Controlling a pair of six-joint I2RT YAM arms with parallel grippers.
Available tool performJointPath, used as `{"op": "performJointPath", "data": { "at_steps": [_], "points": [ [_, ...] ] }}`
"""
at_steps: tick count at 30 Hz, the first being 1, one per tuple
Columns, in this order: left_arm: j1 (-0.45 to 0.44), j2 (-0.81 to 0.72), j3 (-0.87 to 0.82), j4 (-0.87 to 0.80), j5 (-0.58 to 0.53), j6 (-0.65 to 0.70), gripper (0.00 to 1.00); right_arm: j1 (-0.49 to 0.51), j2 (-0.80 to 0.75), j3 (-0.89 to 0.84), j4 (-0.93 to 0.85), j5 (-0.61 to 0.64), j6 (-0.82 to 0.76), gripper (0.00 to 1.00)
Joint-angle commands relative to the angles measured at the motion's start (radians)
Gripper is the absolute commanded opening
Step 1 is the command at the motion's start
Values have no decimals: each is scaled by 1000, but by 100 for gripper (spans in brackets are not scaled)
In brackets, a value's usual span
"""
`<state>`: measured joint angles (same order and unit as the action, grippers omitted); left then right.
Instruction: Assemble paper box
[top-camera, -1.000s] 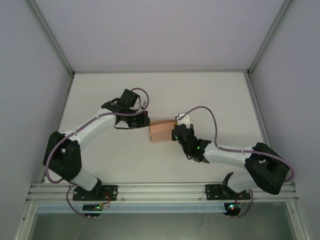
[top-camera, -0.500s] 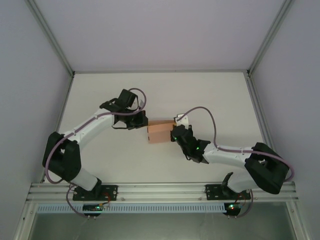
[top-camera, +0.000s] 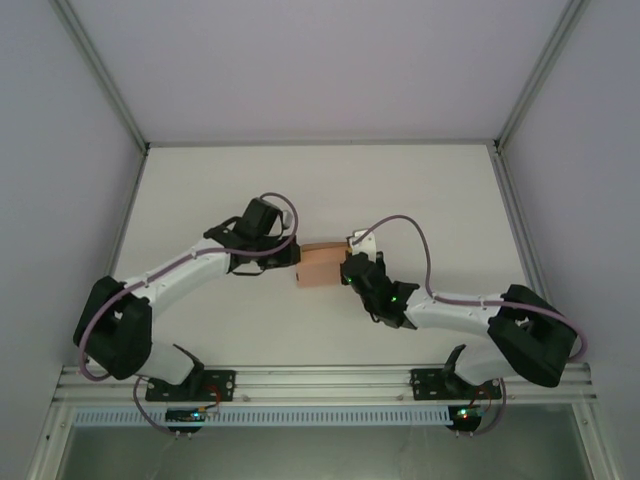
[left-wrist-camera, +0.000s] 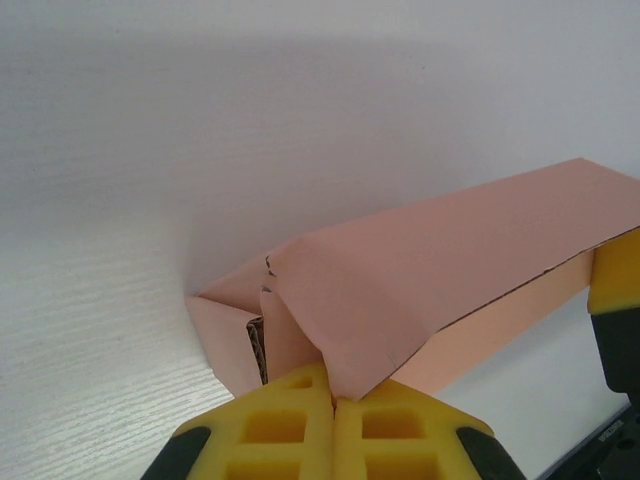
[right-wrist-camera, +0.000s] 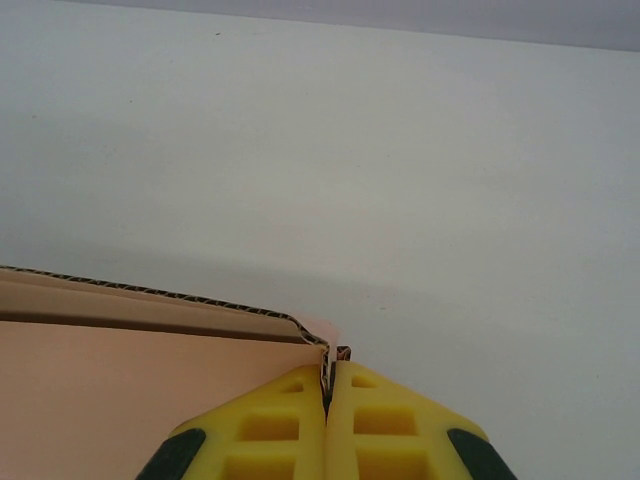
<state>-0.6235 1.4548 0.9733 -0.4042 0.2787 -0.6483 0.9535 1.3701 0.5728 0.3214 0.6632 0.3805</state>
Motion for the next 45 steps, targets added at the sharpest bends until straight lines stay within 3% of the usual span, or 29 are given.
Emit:
{"op": "performJointPath", "data": {
  "at_steps": [1,7,10,14,17,23,26,27,30,33,36,45],
  "points": [
    [-19,58,-32,-210,-31,9,0,19,38,-11,-122,-37,-12,0],
    [-19,-46,83,-246,-56,64,2,21,14,-6,-139,-35,-19,0],
    [-19,-83,114,-267,-107,90,17,20,6,-9,-143,-35,-19,0],
    [-19,-93,131,-306,-183,106,23,22,7,-6,-148,-35,-20,0],
    [-24,-91,122,-309,-164,118,40,21,8,-6,-154,-35,-20,0],
    [-71,-82,115,-230,-90,115,59,22,17,7,-156,-37,-20,0],
    [-91,-49,139,-257,-146,119,65,22,14,10,-159,-37,-22,0],
    [-91,-34,148,-271,-164,118,64,21,13,10,-159,-37,-22,0],
    [-91,1,162,-306,-224,115,49,22,8,9,-159,-37,-24,0],
    [-91,32,181,-320,-272,113,47,21,6,3,-153,-37,-25,0],
    [-92,49,191,-298,-252,106,39,24,10,-1,-148,-37,-23,0],
    [-92,36,201,-288,-235,93,36,25,9,-10,-146,-33,-14,0]
  ]
}}
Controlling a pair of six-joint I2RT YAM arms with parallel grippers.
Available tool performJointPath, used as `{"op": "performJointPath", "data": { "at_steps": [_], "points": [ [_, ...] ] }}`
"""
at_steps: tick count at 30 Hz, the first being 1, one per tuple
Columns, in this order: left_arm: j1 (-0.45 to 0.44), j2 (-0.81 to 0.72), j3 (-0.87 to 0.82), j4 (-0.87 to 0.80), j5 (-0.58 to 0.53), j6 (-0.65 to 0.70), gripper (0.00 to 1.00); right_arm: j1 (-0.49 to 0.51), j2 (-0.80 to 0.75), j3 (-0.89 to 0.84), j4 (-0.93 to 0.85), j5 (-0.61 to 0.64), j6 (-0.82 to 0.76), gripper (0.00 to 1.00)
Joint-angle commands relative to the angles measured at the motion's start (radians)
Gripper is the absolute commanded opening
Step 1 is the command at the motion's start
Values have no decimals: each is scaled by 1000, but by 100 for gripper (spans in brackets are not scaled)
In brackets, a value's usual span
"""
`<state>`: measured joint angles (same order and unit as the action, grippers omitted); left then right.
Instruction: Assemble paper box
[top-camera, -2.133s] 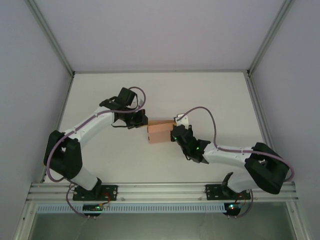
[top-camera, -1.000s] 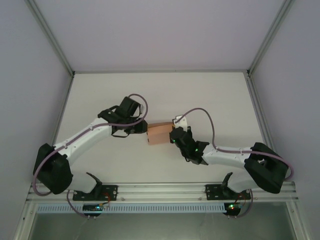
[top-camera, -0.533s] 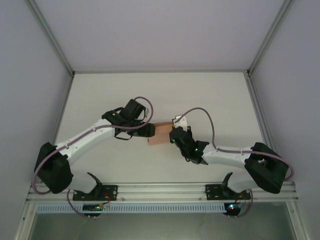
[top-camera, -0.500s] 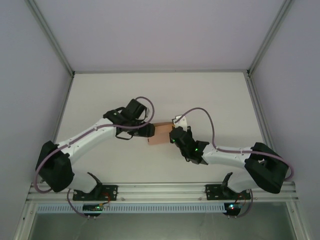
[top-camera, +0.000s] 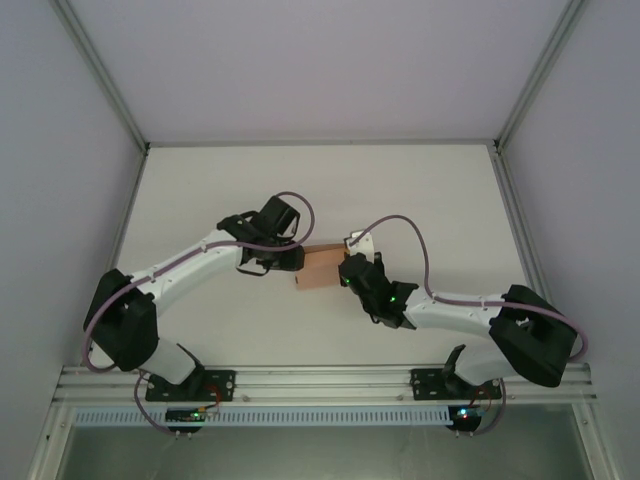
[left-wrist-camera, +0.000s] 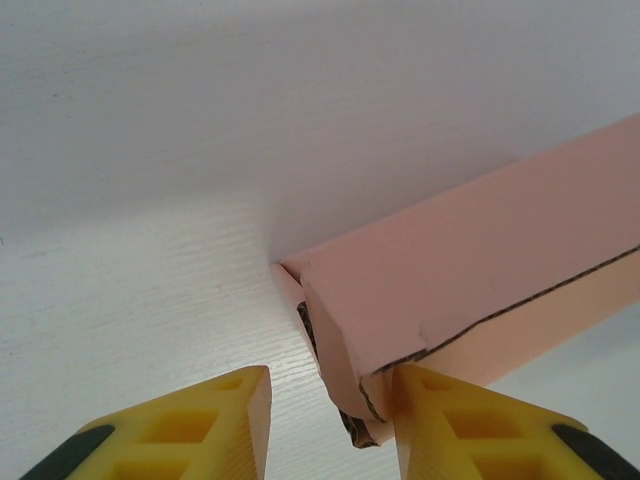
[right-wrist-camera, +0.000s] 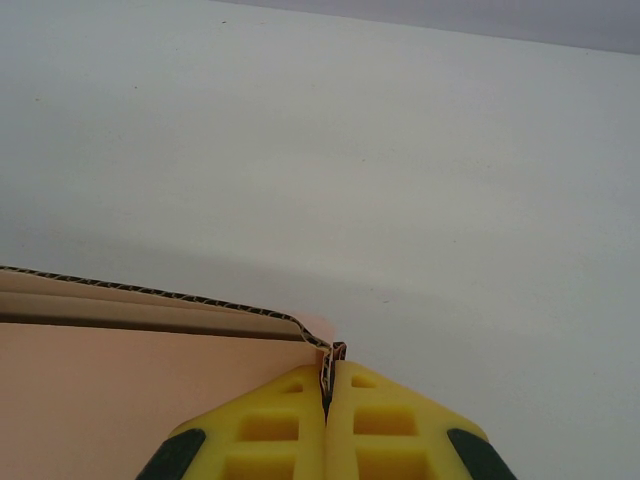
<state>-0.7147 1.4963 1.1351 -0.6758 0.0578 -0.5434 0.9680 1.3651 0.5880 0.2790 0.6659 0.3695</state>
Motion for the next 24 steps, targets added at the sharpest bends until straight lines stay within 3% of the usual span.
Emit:
{"op": "performJointPath", "data": {
  "at_steps": [1,11,13,15,16,17,21,24],
  "points": [
    [-2,-3,42,-18,-24,-16,36,10,15,-27,-102,-35,-3,0],
    [1,11,90,-23,-6,-12,33,11,15,-25,-116,-37,-7,0],
    [0,25,99,-44,-16,-4,26,10,14,-27,-118,-34,-7,0],
    [0,34,103,-66,-19,-7,13,10,11,-25,-127,-35,-23,0],
    [0,34,99,-69,-13,-5,12,10,10,-23,-142,-38,-23,0],
    [0,36,95,-75,-6,-7,13,11,6,-20,-157,-41,-21,0],
    [0,45,93,-93,8,-12,34,11,-2,-32,-145,-38,-19,0],
    [-2,54,91,-71,33,-21,39,11,-3,-35,-135,-35,-21,0]
  ]
}}
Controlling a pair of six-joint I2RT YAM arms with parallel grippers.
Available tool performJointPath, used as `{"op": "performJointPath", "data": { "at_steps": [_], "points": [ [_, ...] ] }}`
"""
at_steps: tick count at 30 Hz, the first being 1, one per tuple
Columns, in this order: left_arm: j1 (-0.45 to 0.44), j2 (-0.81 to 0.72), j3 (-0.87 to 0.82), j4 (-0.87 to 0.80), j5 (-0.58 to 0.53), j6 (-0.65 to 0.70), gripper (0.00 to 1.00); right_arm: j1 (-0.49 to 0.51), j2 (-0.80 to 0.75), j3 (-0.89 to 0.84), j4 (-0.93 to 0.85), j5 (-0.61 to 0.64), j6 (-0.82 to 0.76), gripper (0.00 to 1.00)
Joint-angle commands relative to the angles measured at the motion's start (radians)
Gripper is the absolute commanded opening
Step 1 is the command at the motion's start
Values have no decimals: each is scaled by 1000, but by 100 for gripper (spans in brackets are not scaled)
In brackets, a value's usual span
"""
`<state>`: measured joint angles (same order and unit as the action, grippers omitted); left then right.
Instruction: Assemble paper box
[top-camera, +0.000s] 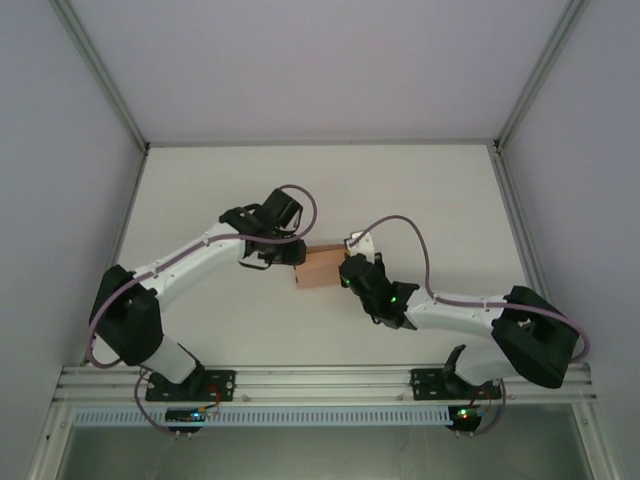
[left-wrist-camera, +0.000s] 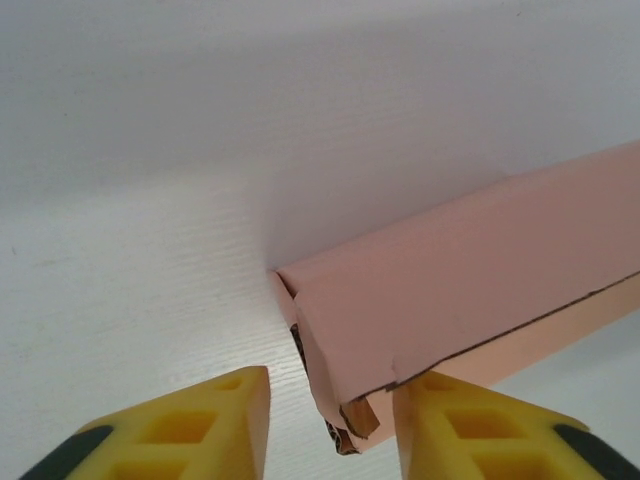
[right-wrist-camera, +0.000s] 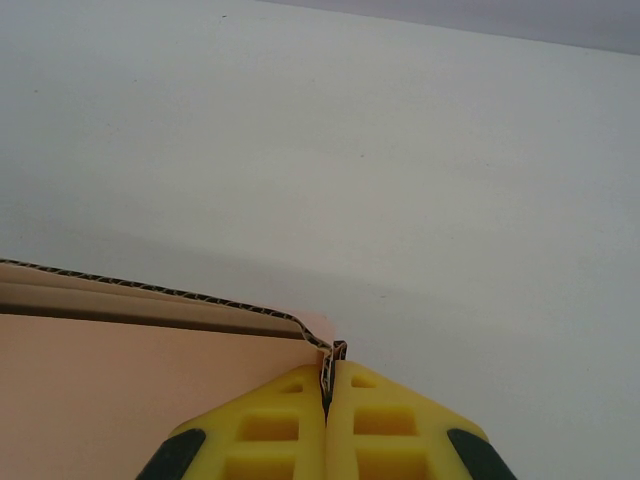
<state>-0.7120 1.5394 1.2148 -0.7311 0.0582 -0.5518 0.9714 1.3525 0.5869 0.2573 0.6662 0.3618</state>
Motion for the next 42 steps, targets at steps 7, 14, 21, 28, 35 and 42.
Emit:
{"op": "performJointPath", "data": {
  "at_steps": [7,14,21,28,35,42],
  "points": [
    [-9,47,49,-58,-10,-9,35,9,9,-48,-89,-34,-5,0],
    [-9,17,52,-56,-21,-16,31,8,11,-50,-90,-43,0,0],
    [-9,28,73,-78,-32,-9,22,9,11,-49,-92,-44,1,0],
    [-9,16,83,-98,-52,-5,21,7,17,-44,-98,-51,0,0],
    [-9,29,88,-107,-47,-10,0,7,16,-43,-102,-48,-6,0],
    [12,2,82,-78,37,-93,0,7,13,-44,-101,-39,6,0]
  ]
}}
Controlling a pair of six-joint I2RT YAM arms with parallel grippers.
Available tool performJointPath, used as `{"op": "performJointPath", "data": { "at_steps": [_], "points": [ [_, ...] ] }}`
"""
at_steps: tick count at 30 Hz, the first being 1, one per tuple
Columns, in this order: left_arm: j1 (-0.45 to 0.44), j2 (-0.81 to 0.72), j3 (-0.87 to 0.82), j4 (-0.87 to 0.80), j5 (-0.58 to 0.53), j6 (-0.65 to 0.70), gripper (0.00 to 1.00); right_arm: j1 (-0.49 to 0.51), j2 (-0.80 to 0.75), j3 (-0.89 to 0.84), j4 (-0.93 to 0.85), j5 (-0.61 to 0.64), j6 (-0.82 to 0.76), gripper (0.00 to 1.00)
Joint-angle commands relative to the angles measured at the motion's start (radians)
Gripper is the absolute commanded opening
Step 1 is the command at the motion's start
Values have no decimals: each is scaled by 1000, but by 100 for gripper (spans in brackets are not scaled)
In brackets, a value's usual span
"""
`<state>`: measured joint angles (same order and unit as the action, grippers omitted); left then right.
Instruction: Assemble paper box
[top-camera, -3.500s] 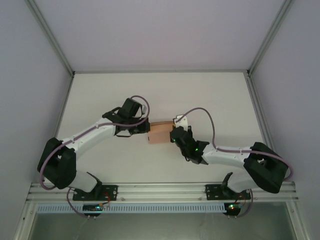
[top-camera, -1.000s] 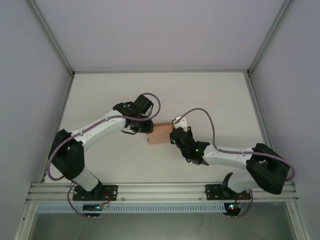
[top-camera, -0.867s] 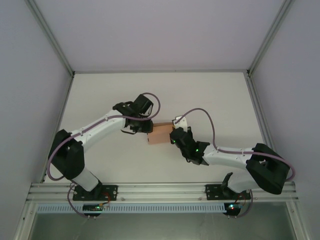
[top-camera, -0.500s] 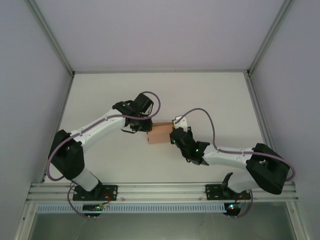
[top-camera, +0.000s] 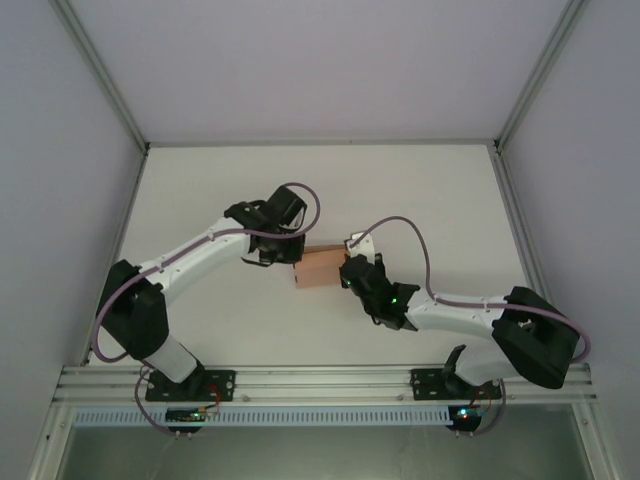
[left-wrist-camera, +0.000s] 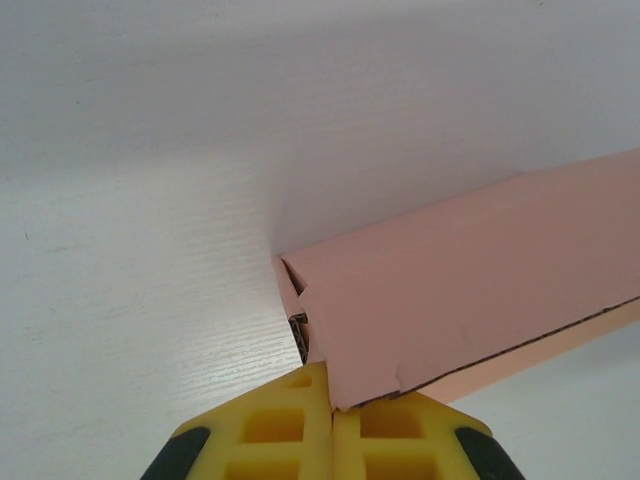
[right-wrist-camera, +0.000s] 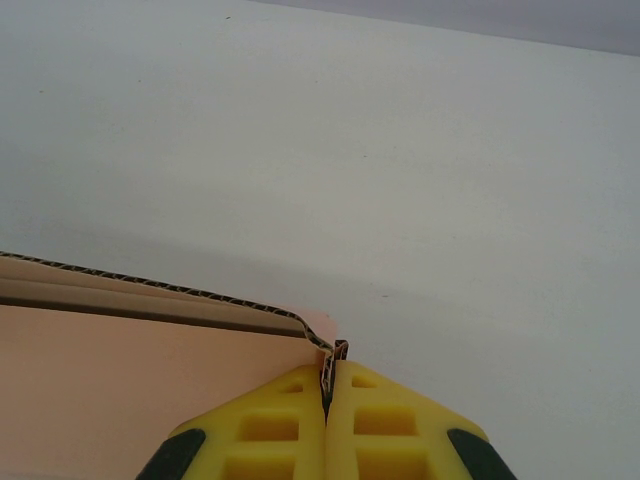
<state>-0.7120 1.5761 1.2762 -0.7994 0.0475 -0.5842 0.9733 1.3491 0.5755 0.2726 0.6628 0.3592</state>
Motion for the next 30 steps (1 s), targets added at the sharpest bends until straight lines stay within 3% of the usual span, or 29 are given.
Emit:
{"op": "performJointPath", "data": {
  "at_steps": [1,8,15,20,26,30],
  "points": [
    [12,-43,10,6,40,-98,0,4,16,-31,-116,-31,13,0],
    [7,-75,-51,38,-56,-257,0,12,31,-31,-87,23,44,0],
    [33,-85,-69,87,9,-318,0,39,58,-10,-107,66,37,0],
    [40,-103,-85,87,-18,-380,0,53,59,-22,-97,100,52,0],
    [34,-102,-112,109,-23,-396,0,56,64,-30,-81,97,44,0],
    [16,-100,-140,55,-98,-377,0,55,58,-39,-85,96,37,0]
  ]
}}
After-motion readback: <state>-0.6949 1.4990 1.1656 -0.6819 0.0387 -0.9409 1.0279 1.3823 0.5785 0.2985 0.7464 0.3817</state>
